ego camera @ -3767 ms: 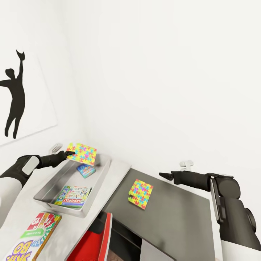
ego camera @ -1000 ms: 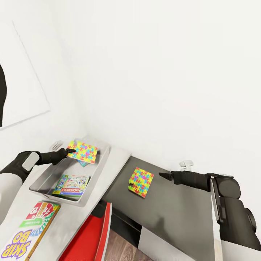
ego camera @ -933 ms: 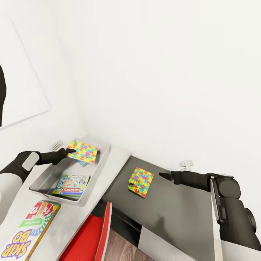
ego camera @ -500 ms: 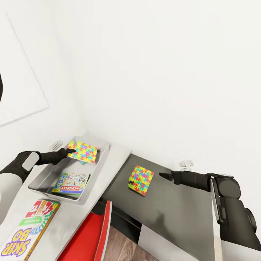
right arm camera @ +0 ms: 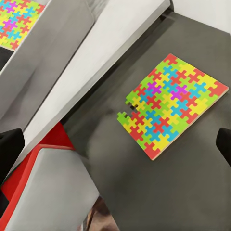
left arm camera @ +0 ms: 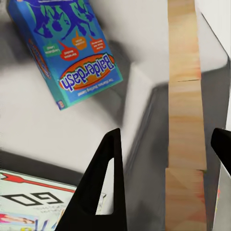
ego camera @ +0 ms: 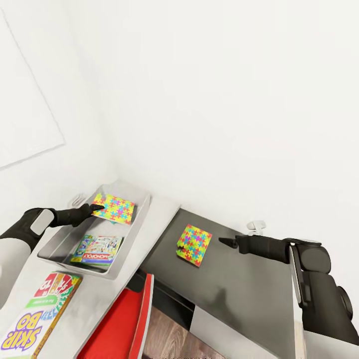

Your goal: Put all the toys in the child's room - the three board games (two on the bed and one on the table), the two jigsaw puzzles on the table, and the tennis ball on the table - inside the toy box on the table in the child's room.

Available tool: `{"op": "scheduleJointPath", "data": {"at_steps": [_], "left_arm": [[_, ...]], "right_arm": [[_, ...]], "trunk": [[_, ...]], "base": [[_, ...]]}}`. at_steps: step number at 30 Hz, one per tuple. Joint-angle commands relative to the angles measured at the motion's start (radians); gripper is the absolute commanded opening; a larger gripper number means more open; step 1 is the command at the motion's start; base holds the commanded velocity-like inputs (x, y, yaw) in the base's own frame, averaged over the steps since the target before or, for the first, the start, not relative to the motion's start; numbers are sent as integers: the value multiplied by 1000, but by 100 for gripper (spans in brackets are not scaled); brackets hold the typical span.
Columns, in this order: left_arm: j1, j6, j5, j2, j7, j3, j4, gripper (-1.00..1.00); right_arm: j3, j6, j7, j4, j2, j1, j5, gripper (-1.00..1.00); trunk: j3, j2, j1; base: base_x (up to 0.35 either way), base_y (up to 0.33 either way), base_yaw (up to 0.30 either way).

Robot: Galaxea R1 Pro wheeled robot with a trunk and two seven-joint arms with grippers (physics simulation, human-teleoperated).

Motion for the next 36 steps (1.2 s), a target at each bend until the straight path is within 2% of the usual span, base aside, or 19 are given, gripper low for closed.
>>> {"op": "scheduleJointPath", "data": {"at_steps": [1,9,19,36], "left_arm": [[-1,4,3,1,-1,-1,0,-100],[-24,4,1,1,1,-1,1,-100],[-59,4,1,1,3,-1,1,-100],[-66,4,1,-1,3,-1,1,-100]], "right_arm": [[-1,5,10,-1,0,-1,10,100],[-2,5,10,-1,0,-1,10,100],[-4,5,10,-1,1,-1,10,100],[-4,5,10,-1,1,-1,10,100]], "trunk": [[-4,-2,1],[-15,-2,1],[-17,-2,1],[-26,-2,1]], "base": [[0,0,0],[0,0,0],[0,0,0],[0,0,0]]}}
